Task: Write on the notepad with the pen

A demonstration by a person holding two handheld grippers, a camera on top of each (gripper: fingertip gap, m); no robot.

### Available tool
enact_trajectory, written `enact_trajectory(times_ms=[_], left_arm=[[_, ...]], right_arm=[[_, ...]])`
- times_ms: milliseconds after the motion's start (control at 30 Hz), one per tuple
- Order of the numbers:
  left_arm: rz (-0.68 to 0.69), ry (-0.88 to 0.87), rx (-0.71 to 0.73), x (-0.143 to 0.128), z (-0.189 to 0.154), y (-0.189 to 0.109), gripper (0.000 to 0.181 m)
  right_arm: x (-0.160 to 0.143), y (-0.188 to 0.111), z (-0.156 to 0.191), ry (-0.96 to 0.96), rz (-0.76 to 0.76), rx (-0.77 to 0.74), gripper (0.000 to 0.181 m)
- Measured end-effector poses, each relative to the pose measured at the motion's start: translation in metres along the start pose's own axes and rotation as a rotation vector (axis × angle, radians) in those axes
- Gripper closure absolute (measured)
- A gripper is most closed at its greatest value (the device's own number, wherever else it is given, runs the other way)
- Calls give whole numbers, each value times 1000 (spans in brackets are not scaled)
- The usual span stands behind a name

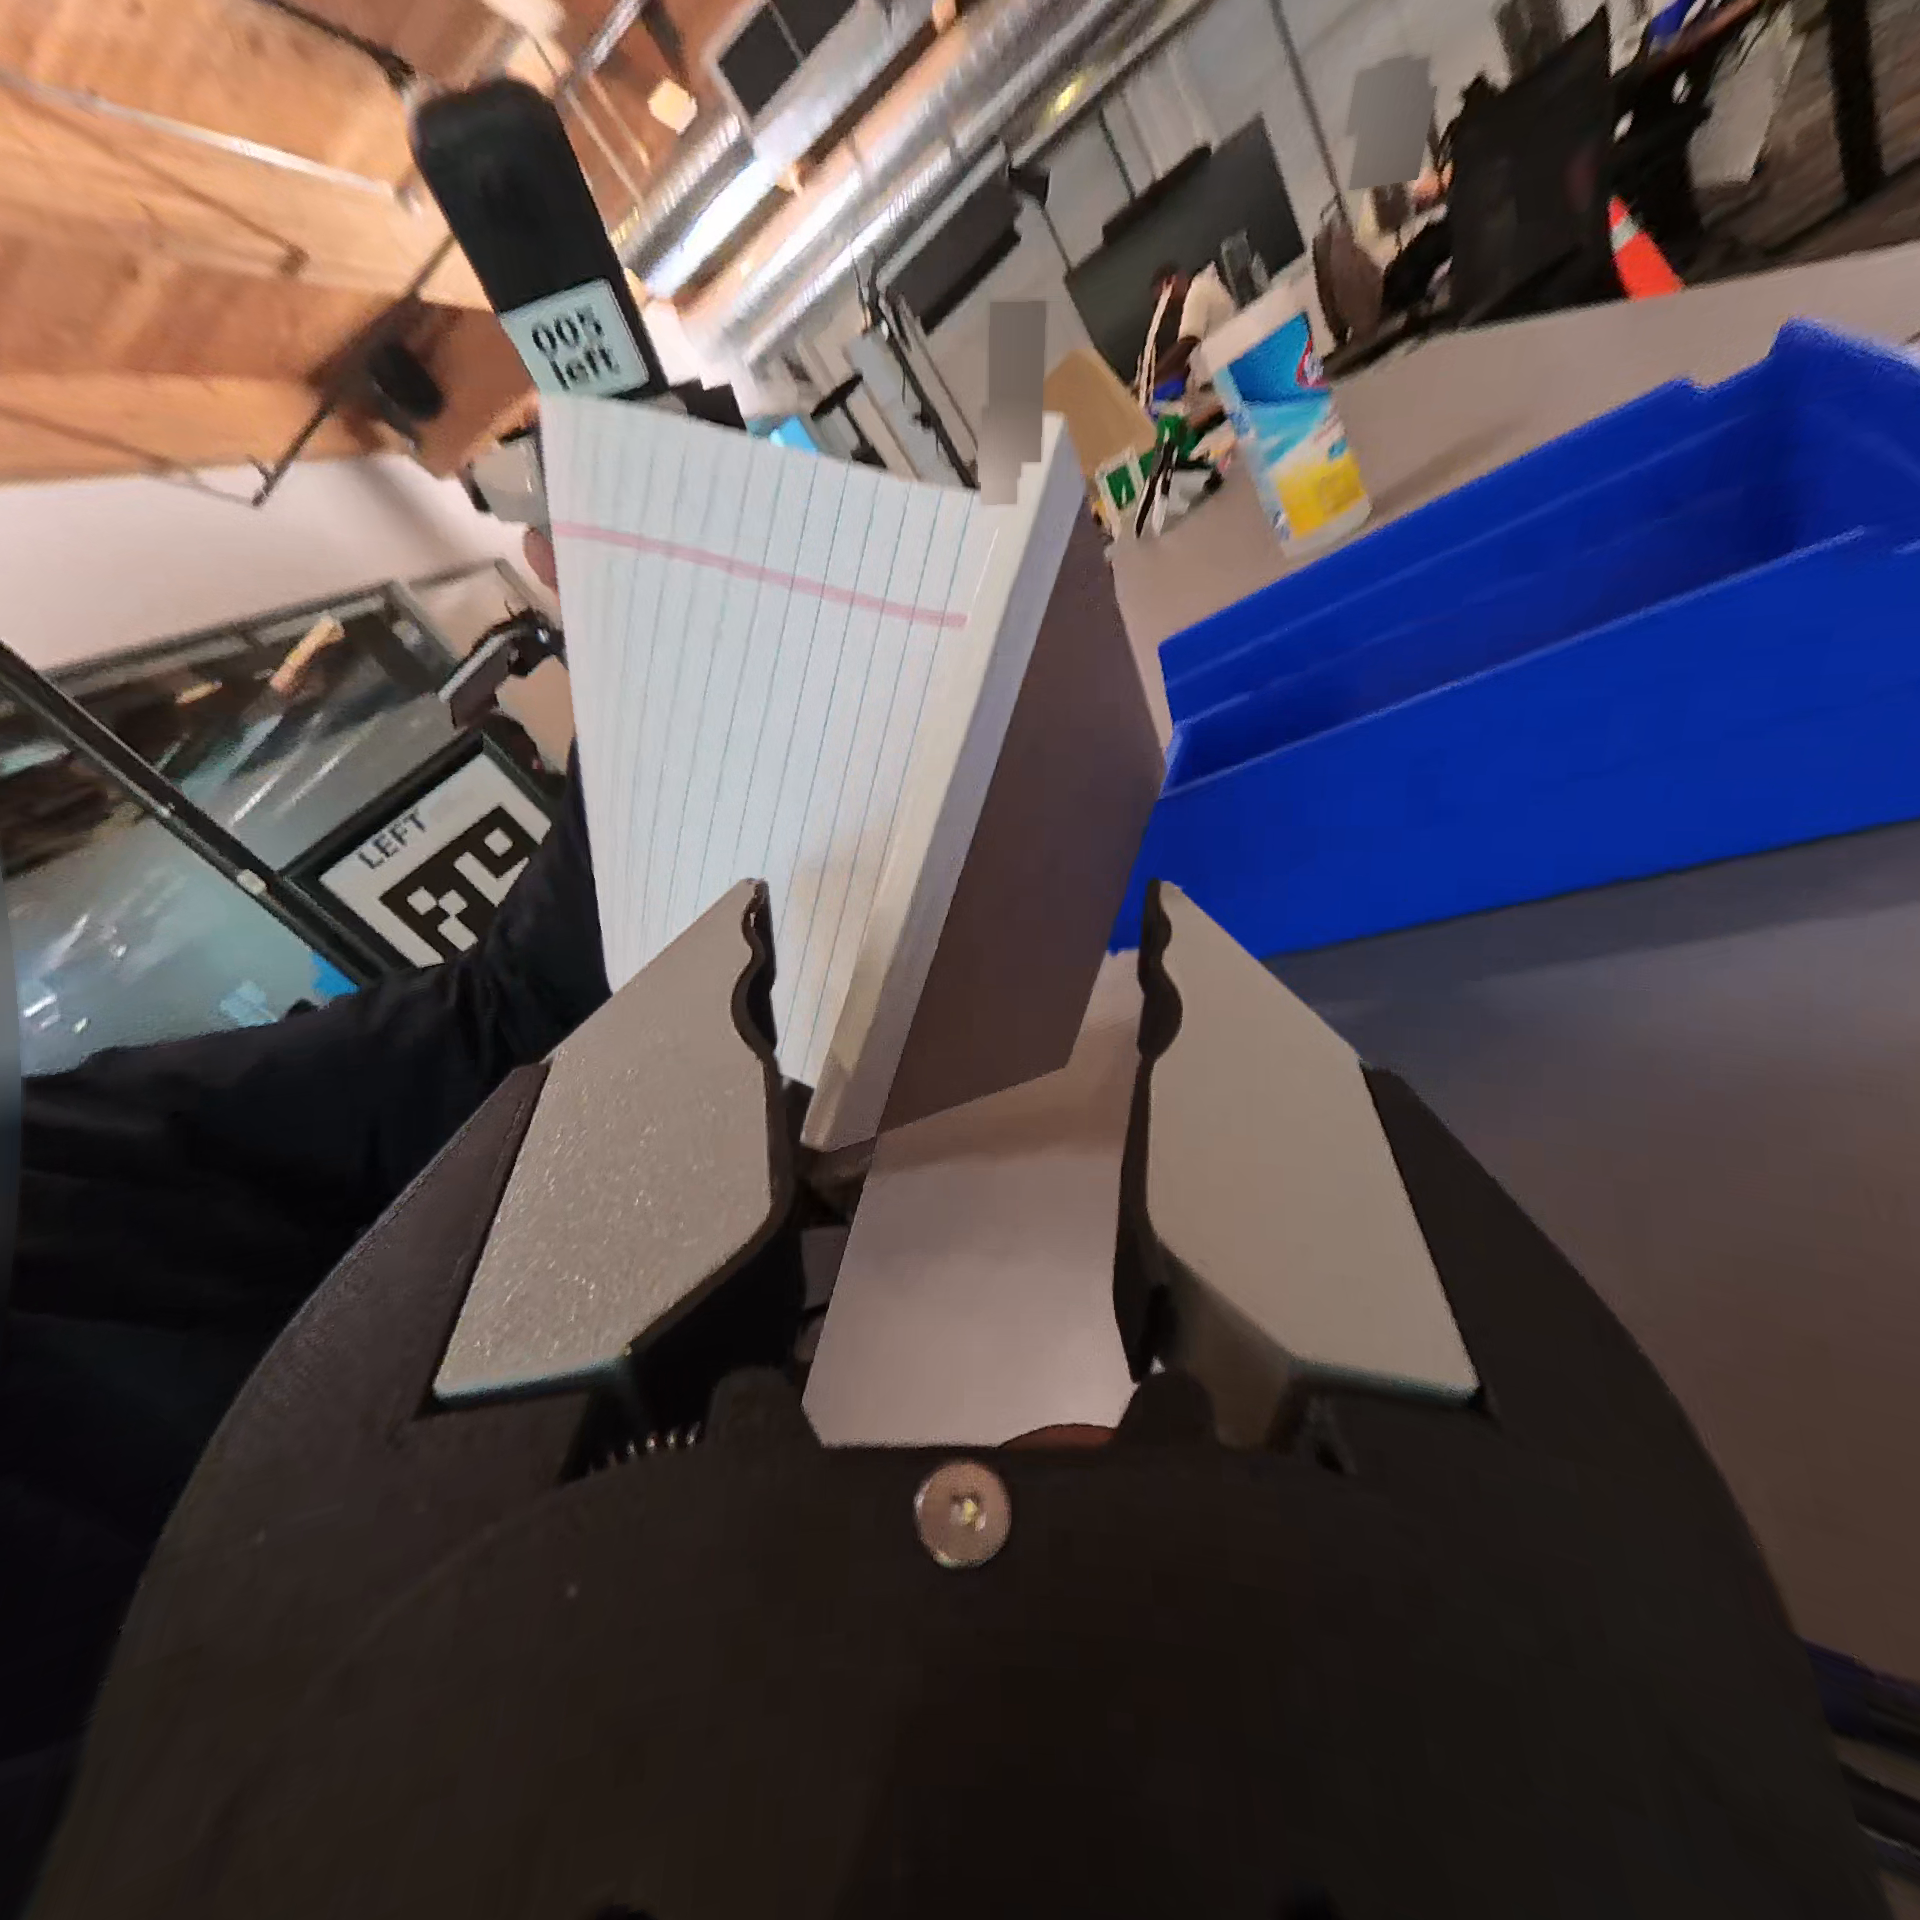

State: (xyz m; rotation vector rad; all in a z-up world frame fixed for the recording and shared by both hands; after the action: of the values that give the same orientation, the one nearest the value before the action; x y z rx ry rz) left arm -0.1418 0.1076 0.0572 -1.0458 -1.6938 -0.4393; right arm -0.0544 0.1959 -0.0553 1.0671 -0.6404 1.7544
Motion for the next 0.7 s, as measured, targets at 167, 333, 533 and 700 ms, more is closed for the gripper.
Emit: enact_trajectory(times_ms=[167, 333, 533, 700], left_arm=[[32, -7, 29, -13, 7, 2, 180], [5, 22, 246, -29, 26, -18, 171], [-17, 62, 310, -36, 28, -29, 181], [171, 37, 474, -100, 81, 22, 181]], right_arm=[[-5, 1, -6, -29, 39, -42, 174], [-9, -17, -19, 73, 38, -40, 180], [-45, -10, -50, 85, 285, -229, 177], [-44, -7, -54, -22, 367, -276, 177]])
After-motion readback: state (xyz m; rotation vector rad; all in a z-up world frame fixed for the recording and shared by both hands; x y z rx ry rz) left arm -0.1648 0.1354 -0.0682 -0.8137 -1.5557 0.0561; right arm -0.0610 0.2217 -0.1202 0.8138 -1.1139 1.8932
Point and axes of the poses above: each gripper's, where its closed fingertips meet, y out along the fingers, x out of its top, z = x × y across the jaws, the point moved 3 cm from there along -y, back along the fingers, and after that the axes turned 5 degrees about -y, right-handed, at the moved point
